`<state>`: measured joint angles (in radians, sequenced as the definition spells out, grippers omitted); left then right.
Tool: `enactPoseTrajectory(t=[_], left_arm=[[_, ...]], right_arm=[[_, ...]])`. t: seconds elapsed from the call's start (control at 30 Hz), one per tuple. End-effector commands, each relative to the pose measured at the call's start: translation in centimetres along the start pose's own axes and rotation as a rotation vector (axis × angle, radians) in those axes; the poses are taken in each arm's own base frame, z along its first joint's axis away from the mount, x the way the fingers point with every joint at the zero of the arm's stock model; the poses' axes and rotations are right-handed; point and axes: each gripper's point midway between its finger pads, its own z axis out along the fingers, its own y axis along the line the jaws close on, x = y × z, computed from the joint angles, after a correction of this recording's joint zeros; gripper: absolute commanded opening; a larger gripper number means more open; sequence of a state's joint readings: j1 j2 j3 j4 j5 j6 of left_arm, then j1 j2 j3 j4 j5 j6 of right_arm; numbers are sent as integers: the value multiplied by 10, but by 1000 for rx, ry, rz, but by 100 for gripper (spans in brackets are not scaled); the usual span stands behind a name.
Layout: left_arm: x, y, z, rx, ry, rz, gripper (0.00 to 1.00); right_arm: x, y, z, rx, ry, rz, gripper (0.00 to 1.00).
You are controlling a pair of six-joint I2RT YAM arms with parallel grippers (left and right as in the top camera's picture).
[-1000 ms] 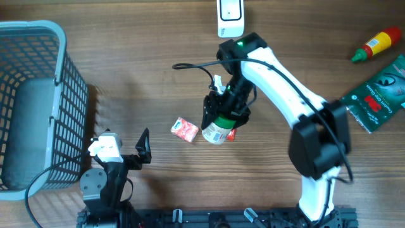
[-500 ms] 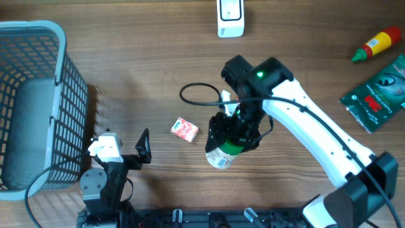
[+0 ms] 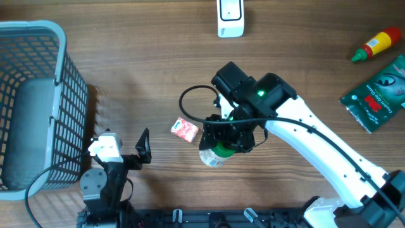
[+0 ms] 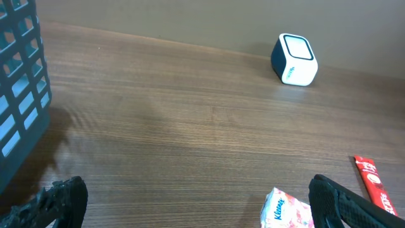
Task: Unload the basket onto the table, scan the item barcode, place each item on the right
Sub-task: 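Carry the jar up to the white scanner with the right gripper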
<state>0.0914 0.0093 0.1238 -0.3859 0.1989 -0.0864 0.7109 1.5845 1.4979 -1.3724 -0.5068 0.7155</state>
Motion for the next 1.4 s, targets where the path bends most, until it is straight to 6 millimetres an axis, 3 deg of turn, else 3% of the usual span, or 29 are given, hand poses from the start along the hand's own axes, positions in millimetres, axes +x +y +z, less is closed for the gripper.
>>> enactPoseTrajectory(t=[0.0,0.37,0.5,0.7,0.87,1.23,1.37], left_arm=[[3,1,1,-2,3,20,100],[3,1,1,-2,3,20,100],[3,1,1,-2,3,20,100],[3,1,1,-2,3,20,100],[3,1,1,-2,3,20,100],[3,1,1,-2,3,20,100],[3,1,1,-2,3,20,100]], right_arm=[[-4,-5,-12,21,-86,44,46],[-16,-19,-26,91,-214,27,46],[-37,-31,-35,144,-325,72,46],[-94,-69,-79,335,-736,279,47],[-135,-65,-109,330,-1009,307,46],[-213,-59,-102,368,-1242,172,47],[-246,-67,-96,418,-1259,114,52]])
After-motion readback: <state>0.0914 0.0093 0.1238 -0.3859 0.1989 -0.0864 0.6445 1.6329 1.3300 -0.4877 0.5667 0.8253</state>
